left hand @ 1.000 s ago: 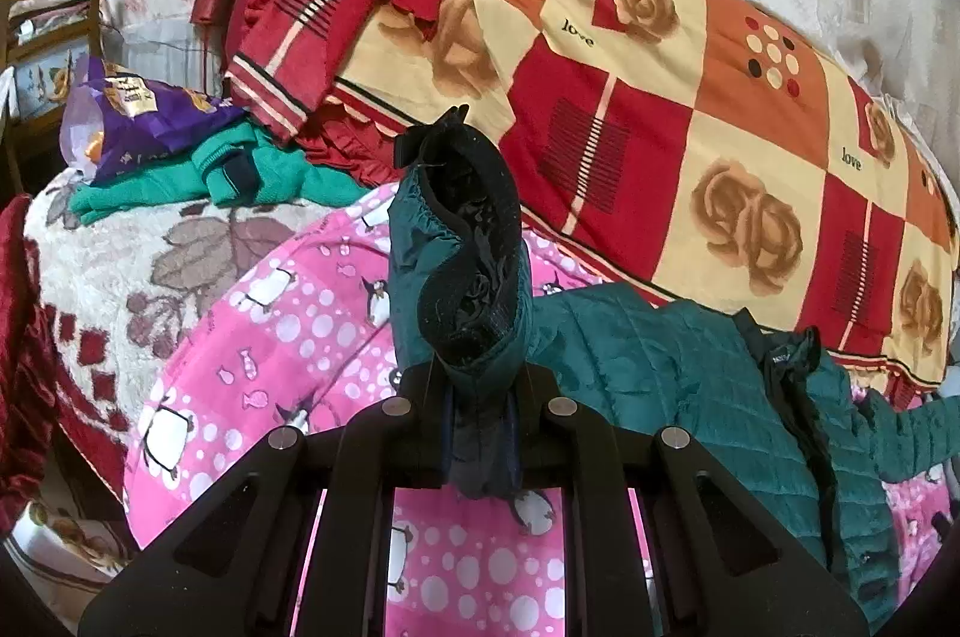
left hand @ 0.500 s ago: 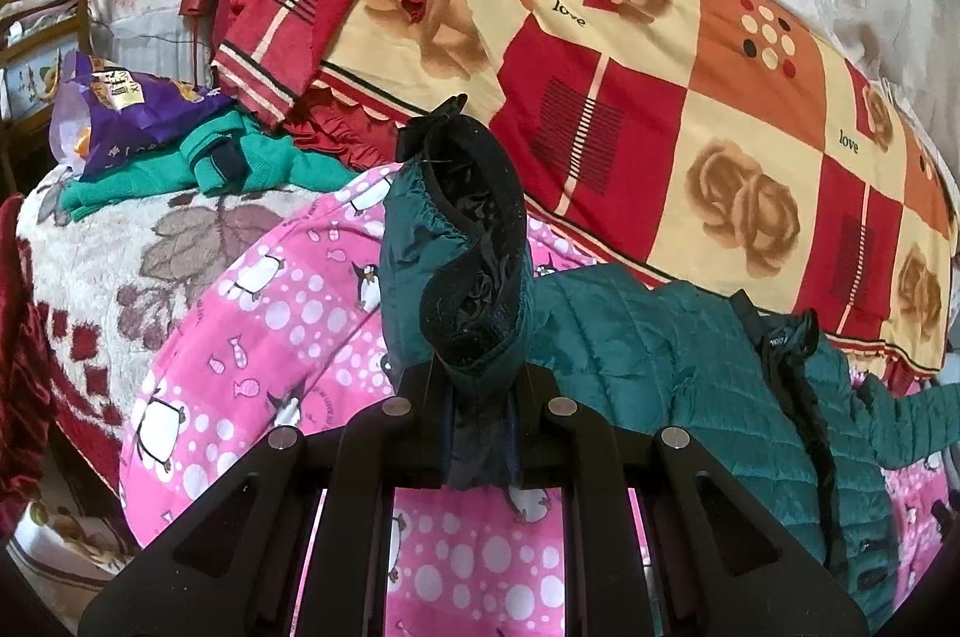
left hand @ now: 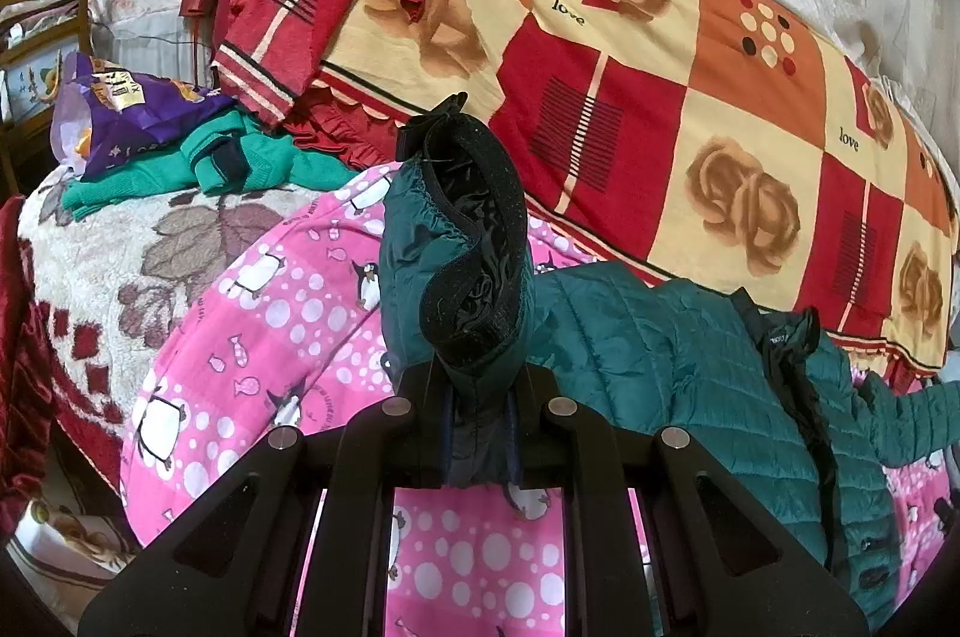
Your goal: Fold large clothes
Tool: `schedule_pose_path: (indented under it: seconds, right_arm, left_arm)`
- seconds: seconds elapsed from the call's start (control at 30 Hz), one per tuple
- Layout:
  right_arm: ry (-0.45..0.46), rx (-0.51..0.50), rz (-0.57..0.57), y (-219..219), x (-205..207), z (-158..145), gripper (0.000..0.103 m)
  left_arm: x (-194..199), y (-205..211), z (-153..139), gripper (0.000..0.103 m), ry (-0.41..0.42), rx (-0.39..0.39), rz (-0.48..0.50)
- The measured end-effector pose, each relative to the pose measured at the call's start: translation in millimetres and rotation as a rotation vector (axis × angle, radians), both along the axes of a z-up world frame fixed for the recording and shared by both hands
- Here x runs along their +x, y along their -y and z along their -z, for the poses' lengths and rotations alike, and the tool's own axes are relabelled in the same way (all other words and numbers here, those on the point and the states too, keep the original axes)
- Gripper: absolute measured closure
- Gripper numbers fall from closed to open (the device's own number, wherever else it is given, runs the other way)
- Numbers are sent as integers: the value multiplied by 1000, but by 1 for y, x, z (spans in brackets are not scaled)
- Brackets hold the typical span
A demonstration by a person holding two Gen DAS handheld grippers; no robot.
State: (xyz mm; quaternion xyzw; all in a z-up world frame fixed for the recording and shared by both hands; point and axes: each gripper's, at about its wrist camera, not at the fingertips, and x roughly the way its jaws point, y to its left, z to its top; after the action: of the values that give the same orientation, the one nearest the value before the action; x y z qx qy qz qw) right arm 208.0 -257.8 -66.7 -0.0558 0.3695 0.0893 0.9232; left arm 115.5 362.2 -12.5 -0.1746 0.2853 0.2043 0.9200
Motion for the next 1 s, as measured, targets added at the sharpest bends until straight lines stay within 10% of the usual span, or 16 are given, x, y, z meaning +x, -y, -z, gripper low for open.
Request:
schedule_pose_path:
  seconds: [1.0]
  right_arm:
    - [-3,1,0,1,-1,0,3]
  left_arm:
    - [-1,1,3,91,-5,3,6]
